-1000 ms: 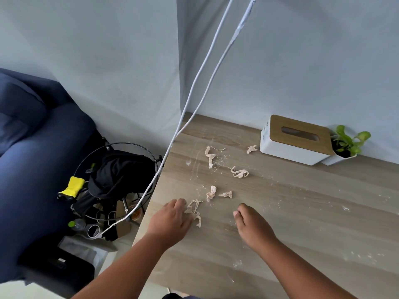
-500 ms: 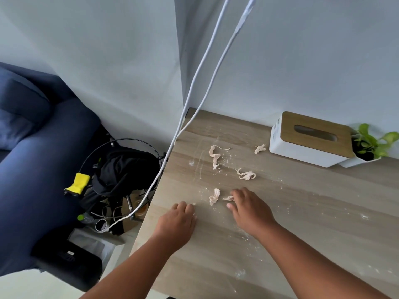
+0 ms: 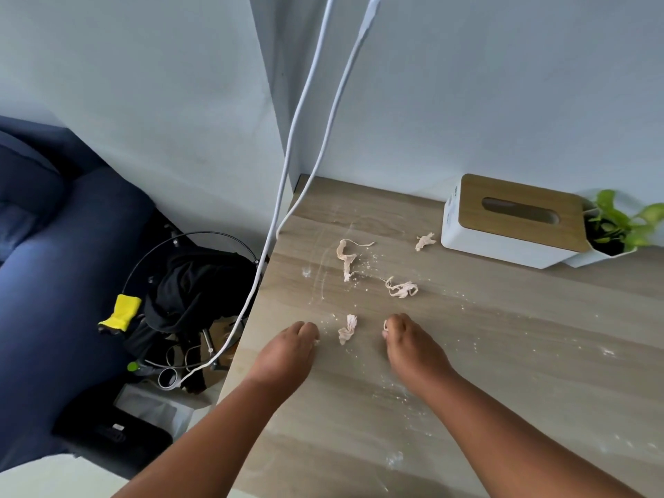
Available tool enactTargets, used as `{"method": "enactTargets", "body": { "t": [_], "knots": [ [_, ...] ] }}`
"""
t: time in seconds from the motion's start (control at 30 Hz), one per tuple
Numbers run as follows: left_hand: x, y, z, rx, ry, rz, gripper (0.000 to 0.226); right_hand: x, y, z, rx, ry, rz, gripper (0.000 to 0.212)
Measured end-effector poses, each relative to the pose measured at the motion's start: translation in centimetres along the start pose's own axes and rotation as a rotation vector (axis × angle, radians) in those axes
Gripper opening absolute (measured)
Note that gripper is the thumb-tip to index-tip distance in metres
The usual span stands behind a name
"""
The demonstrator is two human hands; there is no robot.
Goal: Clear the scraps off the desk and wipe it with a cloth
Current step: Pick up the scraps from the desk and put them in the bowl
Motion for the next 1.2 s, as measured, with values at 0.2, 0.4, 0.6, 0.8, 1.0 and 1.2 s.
{"method": "enactTargets", "body": {
  "t": [0.2, 0.4, 0.6, 0.8, 1.0, 1.2],
  "knots": [
    [0.8, -1.0, -1.3, -0.032, 0.062, -0.019, 0.006, -1.2, -1.1, -2.6, 0.151, 0.156, -0.023, 0.034],
    [1.7, -0.7, -3.3, 0.001, 0.15, -0.061, 0.016, -1.8, -3.2, -3.6, 0.179, 0.12, -0.2, 0.01],
    [2.6, 0.5, -4.4, 0.078, 0.156, -0.006, 0.034, -0.3, -3.5, -4.7, 0.174, 0.178, -0.176, 0.008],
    [3.4, 0.7, -5.1, 0.133, 0.183, 0.004, 0.024, 1.7, -4.5, -4.4, 0.17, 0.135, -0.245, 0.022],
    [4.3, 0.0, -6.2, 0.098, 0.215, -0.06, 0.012, 3.9, -4.6, -4.8, 0.045, 0.115, -0.176, 0.058],
    [5.8, 0.1, -6.1, 0.055, 0.2, -0.061, 0.01, 5.3, -4.0, -4.9, 0.01, 0.103, -0.14, 0.056]
  ]
}}
Point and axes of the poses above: each hand's wrist, its own x-axis towards the middle knuckle, its own y-axis out of the palm, z = x × y, the point moved 4 cm from there along x, towards the middle knuckle, and after that the axes turned 7 degrees about x, right-handed, at the moved point
